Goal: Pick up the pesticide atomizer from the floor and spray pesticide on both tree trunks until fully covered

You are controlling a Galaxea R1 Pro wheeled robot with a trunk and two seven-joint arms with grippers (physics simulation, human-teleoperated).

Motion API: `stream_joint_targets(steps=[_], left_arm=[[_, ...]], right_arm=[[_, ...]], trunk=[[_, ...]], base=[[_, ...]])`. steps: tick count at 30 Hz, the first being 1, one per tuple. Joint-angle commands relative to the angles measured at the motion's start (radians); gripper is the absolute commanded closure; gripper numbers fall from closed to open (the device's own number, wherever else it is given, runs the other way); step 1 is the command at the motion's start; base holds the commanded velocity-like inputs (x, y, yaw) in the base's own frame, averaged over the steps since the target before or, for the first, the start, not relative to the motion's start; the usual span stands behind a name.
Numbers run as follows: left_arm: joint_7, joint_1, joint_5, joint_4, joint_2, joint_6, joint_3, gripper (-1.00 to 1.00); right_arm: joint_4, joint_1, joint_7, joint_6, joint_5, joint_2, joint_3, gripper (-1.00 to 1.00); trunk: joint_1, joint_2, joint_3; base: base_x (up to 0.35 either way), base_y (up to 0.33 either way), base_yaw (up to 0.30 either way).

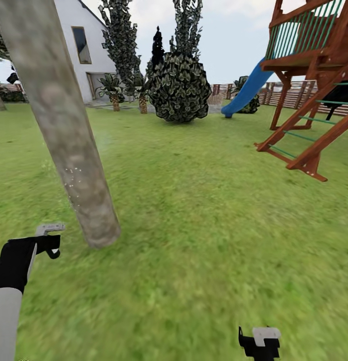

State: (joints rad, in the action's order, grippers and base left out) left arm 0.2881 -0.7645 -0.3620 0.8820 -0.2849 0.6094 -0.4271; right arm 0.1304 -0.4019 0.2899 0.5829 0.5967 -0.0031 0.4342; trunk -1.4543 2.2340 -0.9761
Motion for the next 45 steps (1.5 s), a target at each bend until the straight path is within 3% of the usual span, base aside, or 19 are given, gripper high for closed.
stream_joint_targets(steps=[1,4,7,10,14,16,18,22,27,29,33,36,40,45], left_arm=[[-0.001,0.000,0.000,-0.001,0.004,0.000,0.000,1.00],[-0.001,0.000,0.002,-0.002,0.044,0.001,0.005,1.00],[-0.001,-0.001,0.003,0.002,0.060,0.001,0.005,1.00],[-0.001,-0.001,0.001,0.002,0.058,0.001,0.007,1.00],[0.000,-0.001,-0.002,-0.002,0.020,0.000,-0.001,1.00],[0.000,0.000,0.001,-0.004,0.028,0.000,0.006,1.00],[0.000,0.001,0.001,-0.003,0.066,0.000,0.027,1.00],[-0.001,0.000,0.001,-0.002,0.075,0.001,0.042,1.00],[-0.001,0.000,-0.001,0.007,0.052,0.000,0.010,1.00],[0.000,0.006,-0.002,-0.001,0.026,0.000,-0.021,1.00],[0.000,0.041,-0.001,-0.003,0.010,-0.002,-0.027,1.00],[-0.001,0.045,0.003,-0.001,0.022,-0.038,-0.022,1.00],[-0.015,0.035,0.001,-0.001,0.063,-0.057,-0.021,1.00],[-0.071,0.027,0.008,0.015,0.073,-0.052,-0.020,1.00]], right_arm=[[0.000,0.000,0.000,0.000,0.000,0.000,0.000,-1.00],[0.000,0.000,0.000,0.000,0.000,0.000,0.000,-1.00],[0.000,0.000,0.000,0.000,0.000,0.000,0.000,-1.00],[0.000,0.000,0.000,0.000,0.000,0.000,0.000,-1.00],[0.000,0.000,0.000,0.000,0.000,0.000,0.000,-1.00],[0.000,0.000,0.000,0.000,0.000,-0.001,0.000,-1.00],[0.000,0.000,0.000,0.000,0.000,-0.002,0.000,-1.00],[0.000,0.000,0.000,0.000,0.000,-0.002,0.000,-1.00],[0.000,0.000,0.000,0.000,0.000,-0.002,0.000,-1.00],[0.000,0.000,0.000,0.000,0.000,-0.002,0.000,-1.00],[0.000,0.000,0.000,0.000,0.000,0.000,0.000,-1.00],[0.000,0.000,0.000,0.000,0.000,0.000,0.000,-1.00],[0.000,0.000,0.000,0.000,0.000,-0.001,0.000,-1.00],[0.000,0.000,0.000,0.000,0.000,0.000,0.000,-1.00]], trunk=[[0.000,0.000,0.000],[0.000,0.000,0.000],[0.000,0.000,0.000],[0.000,0.000,0.000],[0.000,0.000,0.000],[0.000,0.000,0.000],[0.000,0.000,0.000],[0.000,0.000,0.000],[0.000,0.000,0.000],[0.000,0.000,0.000],[0.000,0.000,0.000],[0.000,0.000,0.000],[0.000,0.000,0.000],[0.000,0.000,0.000]], base=[[0.237,-0.179,0.275],[0.241,-0.176,0.277],[0.242,-0.175,0.272],[0.242,-0.173,0.155],[0.243,-0.172,0.014],[0.241,-0.173,0.001],[0.237,-0.177,0.000],[0.234,-0.187,0.000],[0.234,-0.189,0.000],[0.229,-0.189,0.000],[0.132,-0.109,0.153],[0.011,-0.009,0.268],[0.001,-0.001,0.277],[0.000,0.000,0.278]])
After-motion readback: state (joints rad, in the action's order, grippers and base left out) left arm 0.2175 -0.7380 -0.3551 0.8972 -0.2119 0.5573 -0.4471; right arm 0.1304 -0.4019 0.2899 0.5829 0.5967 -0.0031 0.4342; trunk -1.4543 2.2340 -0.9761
